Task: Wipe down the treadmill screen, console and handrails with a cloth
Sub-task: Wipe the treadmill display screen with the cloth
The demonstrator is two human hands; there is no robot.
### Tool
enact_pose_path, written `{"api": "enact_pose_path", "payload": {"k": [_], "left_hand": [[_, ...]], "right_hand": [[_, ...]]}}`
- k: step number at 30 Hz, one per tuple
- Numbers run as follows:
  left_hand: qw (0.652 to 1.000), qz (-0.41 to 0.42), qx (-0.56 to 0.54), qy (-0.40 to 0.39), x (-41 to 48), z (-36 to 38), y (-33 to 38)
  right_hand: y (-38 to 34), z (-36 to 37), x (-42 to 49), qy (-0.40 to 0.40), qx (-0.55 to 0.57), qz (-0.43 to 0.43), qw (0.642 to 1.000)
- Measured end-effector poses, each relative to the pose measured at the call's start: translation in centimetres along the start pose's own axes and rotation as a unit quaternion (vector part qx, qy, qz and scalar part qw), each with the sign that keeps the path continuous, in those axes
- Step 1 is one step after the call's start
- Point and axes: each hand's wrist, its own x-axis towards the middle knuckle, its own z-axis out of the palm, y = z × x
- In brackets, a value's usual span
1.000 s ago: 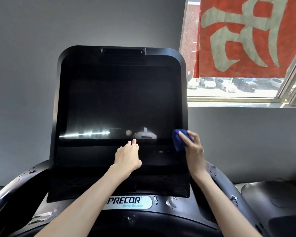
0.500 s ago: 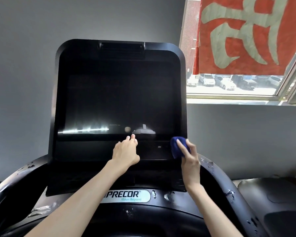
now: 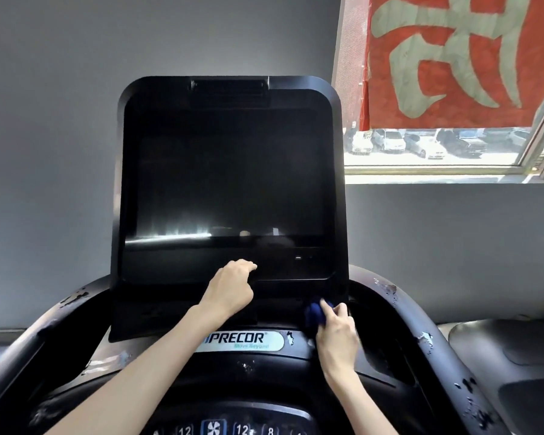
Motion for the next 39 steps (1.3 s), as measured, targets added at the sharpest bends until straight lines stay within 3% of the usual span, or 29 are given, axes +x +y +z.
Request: {"api": "enact_pose_path", "payload": {"k": [7,10,14,16,18,24,26,30,32,35,39], "left_hand": [[0.990,-0.063,0.029,-0.121,-2.2,1.8,-1.6],[0.985,-0.083,0.041,-0.146,-2.7,2.0,-2.3],[0.980,-0.103,0.040,-0.163,-3.6,2.4,-3.5],[0.979,-0.113,0.044,-0.166,-4.0,2.8,-4.0],[0.977,-0.121,0.047,-0.167,-4.3,3.0,-4.3],[0.974,-0.141,0.051,-0.171,-4.8,3.5,-5.0],[0.975,-0.139,0.059,-0.165,-4.8,3.5,-5.0],[0.971,-0.139,0.083,-0.176,-4.2,3.9,-4.9],[0.971,-0.139,0.084,-0.176,-4.0,3.9,-5.2],[0.971,-0.148,0.082,-0.166,-3.9,4.3,-5.4],[0.975,-0.155,0.108,-0.120,-4.2,4.9,-4.7]], "right_hand": [[-5.4,0.5,-0.7,-0.083,-0.060,-0.207,0.973],[-2.8,-0.4,0.2,-0.122,-0.046,-0.157,0.979],[1.3,-1.7,0.4,-0.078,-0.063,-0.027,0.995],[0.9,-1.6,0.1,-0.080,-0.075,-0.001,0.994],[-1.3,-0.9,-1.1,-0.095,-0.060,-0.012,0.994],[-6.6,2.0,-3.2,-0.106,0.007,-0.178,0.978],[-5.0,1.2,-2.2,-0.140,0.003,-0.162,0.977],[1.3,-0.9,-1.4,-0.061,-0.030,-0.010,0.998],[2.3,-0.9,-1.8,-0.040,-0.069,0.010,0.997],[-0.7,0.4,-2.6,-0.027,-0.074,-0.038,0.996],[-6.1,2.4,-4.6,-0.008,-0.029,-0.194,0.981]]}}
